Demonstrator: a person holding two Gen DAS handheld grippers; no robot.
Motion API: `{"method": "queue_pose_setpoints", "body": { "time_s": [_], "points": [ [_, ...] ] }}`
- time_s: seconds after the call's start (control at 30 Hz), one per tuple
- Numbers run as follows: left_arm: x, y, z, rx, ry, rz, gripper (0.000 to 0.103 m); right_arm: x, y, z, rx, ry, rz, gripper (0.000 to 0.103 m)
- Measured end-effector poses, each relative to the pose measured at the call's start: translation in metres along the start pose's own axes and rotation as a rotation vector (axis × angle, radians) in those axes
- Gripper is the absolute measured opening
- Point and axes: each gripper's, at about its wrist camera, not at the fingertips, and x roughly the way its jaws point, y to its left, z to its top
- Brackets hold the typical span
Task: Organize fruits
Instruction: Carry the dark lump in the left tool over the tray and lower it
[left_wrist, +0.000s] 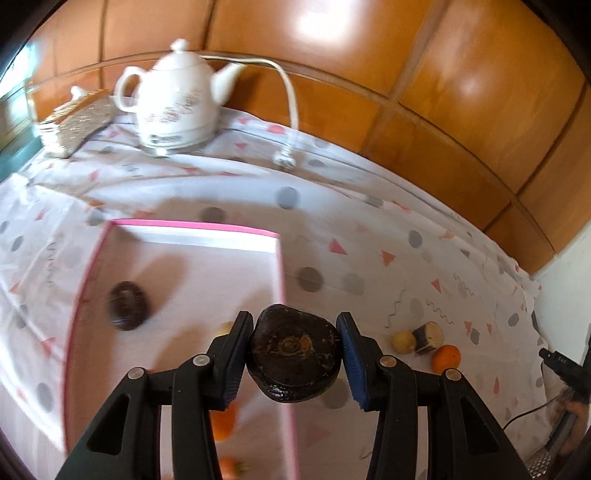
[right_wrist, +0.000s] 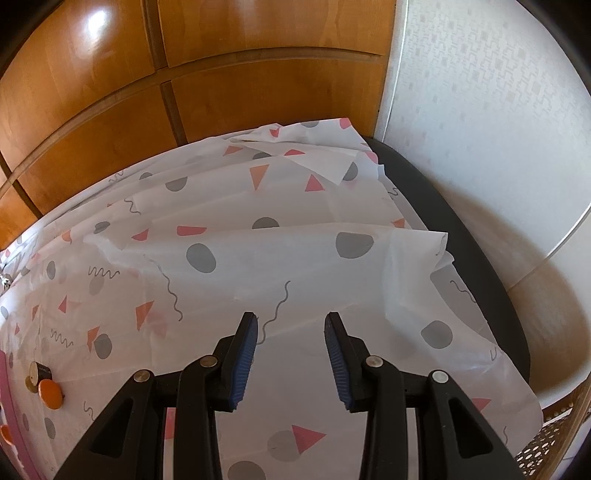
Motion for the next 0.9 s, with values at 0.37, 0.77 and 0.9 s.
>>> {"method": "queue_pose_setpoints", "body": {
  "time_s": [0.37,0.77,0.9],
  "points": [
    [-0.023,0.093,-0.012,-0.113,-0.033,0.161,0.047,0.0,0.003,0.0,-0.014,0.005,-0.01,0.038],
    [-0.005,0.121,-0.029,-0.143,-0.014,0.227,0.047,0.004,0.002,0.0,-0.008,0.022,-0.045,0.038],
    [-0.004,0.123,-0.029,-0.147,-0.022,0.234,0.047,0.004,0.002,0.0,-0.01,0.026,-0.051,0.038]
  ]
}}
